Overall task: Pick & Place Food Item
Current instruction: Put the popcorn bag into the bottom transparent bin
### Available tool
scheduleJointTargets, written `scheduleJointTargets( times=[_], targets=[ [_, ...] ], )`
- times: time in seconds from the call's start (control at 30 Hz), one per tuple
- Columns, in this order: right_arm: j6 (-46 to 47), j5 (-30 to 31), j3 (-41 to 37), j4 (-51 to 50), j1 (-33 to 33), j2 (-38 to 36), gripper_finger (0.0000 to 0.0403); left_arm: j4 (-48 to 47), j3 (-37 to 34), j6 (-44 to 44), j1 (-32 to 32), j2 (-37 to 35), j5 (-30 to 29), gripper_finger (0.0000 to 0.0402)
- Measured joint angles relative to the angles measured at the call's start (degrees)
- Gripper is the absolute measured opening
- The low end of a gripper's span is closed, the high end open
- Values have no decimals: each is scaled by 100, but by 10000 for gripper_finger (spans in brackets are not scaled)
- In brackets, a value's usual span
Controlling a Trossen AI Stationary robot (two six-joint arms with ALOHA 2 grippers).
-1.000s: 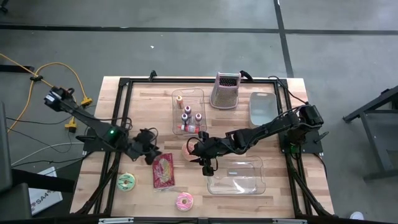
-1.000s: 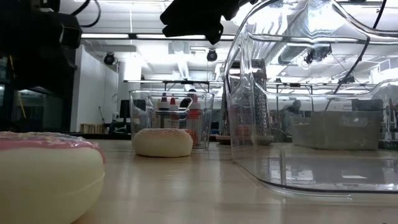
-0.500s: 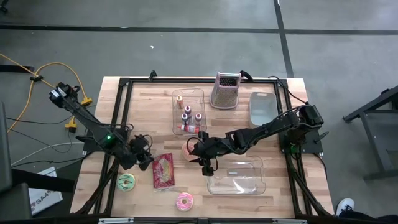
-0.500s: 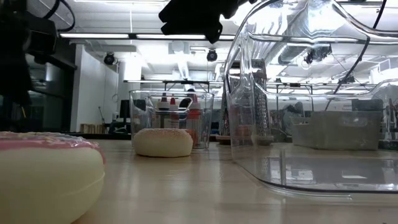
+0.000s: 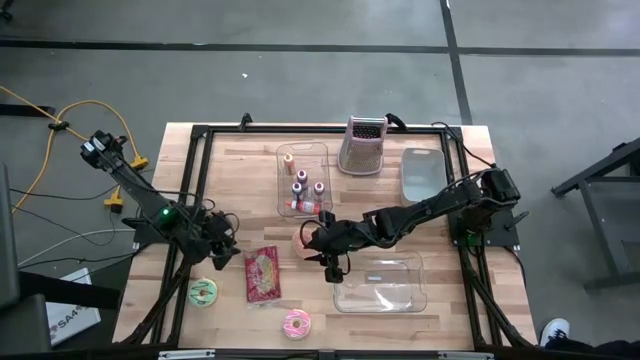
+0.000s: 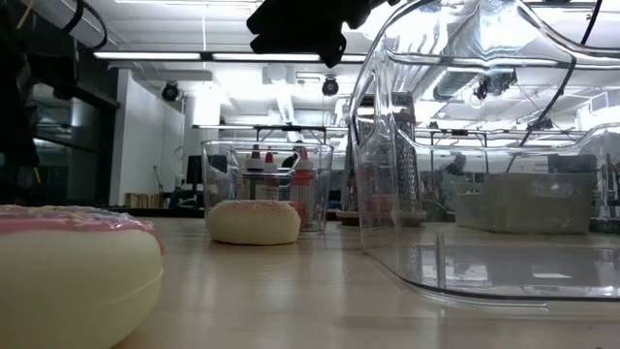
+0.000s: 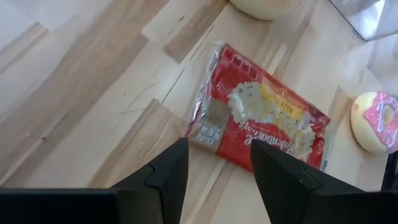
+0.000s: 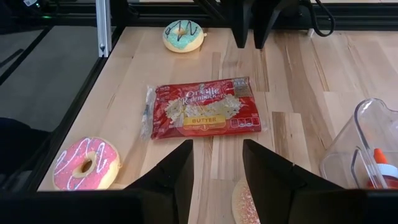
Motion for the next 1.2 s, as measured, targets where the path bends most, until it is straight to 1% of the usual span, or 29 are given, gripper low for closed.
scheduleJointTargets(
  times=[0.17,0.3,0.4,0.5,0.67,0.83,0.97,1.2],
  targets=[
    [2,0,0,1,1,0,126,264,-609,-31,0,-750,168,157],
    [1,0,0,0,0,0,126,378,-934,-67,2,-1257,249,156],
    [2,0,0,0,0,0,126,380,-1140,-280,2,-1420,343,156],
    [2,0,0,0,0,0,126,383,-1216,-450,12,-1414,420,156],
    [1,0,0,0,0,0,126,586,-1220,-610,103,-1066,575,156],
    [2,0,0,2,0,0,126,1157,-1222,-668,325,-420,838,156],
    [2,0,0,1,0,0,126,1686,-1222,-513,559,23,1079,156],
    [1,0,0,0,2,0,126,2270,-1222,-228,959,582,1430,156]
  ],
)
